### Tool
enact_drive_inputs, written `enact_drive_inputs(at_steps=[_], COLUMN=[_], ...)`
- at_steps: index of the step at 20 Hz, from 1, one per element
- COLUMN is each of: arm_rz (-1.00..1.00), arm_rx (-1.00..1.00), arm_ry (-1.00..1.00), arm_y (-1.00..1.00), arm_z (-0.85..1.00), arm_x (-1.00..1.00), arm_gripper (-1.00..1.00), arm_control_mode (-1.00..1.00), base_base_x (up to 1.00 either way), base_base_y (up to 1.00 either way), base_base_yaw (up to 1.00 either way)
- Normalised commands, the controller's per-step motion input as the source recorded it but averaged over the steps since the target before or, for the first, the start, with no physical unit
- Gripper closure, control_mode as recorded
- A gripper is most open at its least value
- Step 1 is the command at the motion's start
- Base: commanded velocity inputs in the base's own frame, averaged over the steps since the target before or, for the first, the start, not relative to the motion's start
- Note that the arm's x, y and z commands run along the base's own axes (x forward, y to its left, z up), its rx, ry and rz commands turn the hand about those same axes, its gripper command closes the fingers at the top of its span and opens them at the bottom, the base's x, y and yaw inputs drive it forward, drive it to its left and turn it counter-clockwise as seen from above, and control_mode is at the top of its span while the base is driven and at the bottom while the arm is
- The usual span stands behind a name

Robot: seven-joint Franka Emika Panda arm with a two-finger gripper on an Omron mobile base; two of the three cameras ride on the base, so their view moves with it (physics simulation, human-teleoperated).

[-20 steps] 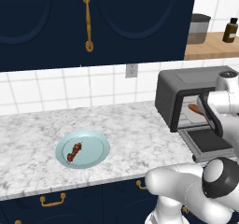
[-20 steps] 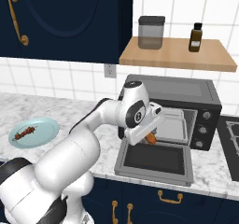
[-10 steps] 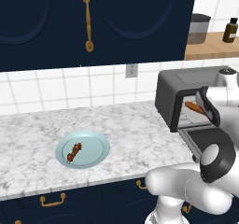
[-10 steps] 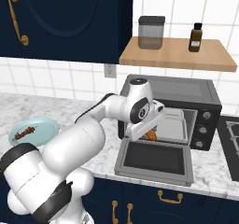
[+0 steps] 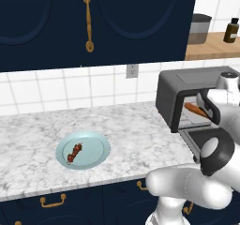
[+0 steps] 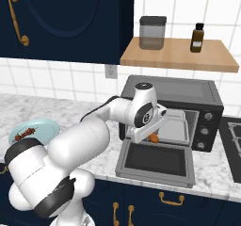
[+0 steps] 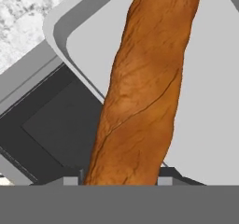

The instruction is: Pick up the kebab skewer and baguette bread, and place them inside the toaster oven. Close the toaster oven door and start by setting the timer.

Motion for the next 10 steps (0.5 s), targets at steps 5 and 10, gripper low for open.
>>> enact_drive_inputs(at_steps=[5, 10], arm_rz=[0.0, -0.01], arm_rx=[0.0, 0.0], arm_ry=[0.0, 0.0], arm_y=[0.0, -0.04], arm_z=[-0.06, 0.0], arm_x=[0.11, 0.25], arm_gripper=[1.0, 1.0], arm_control_mode=[-1.0, -1.0], base_base_x=[0.0, 0.0], base_base_y=[0.0, 0.0], base_base_yaw=[0.0, 0.0])
